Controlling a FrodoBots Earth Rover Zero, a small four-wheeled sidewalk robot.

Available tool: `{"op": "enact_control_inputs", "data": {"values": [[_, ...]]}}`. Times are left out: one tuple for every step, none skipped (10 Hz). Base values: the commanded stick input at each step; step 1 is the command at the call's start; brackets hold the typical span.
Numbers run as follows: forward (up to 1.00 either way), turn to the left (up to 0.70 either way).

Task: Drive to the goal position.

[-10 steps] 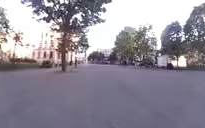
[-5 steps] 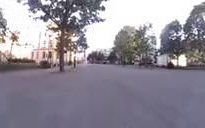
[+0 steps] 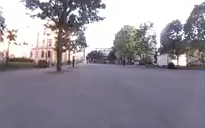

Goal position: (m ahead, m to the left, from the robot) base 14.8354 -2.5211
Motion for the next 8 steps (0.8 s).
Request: {"op": "enact_control_inputs", "data": {"values": [[0.7,0.0],[0.7,0.0],[0.7,0.0],[0.7,0.0],[0.7,0.0],[0.7,0.0],[0.7,0.0],[0.7,0.0]]}}
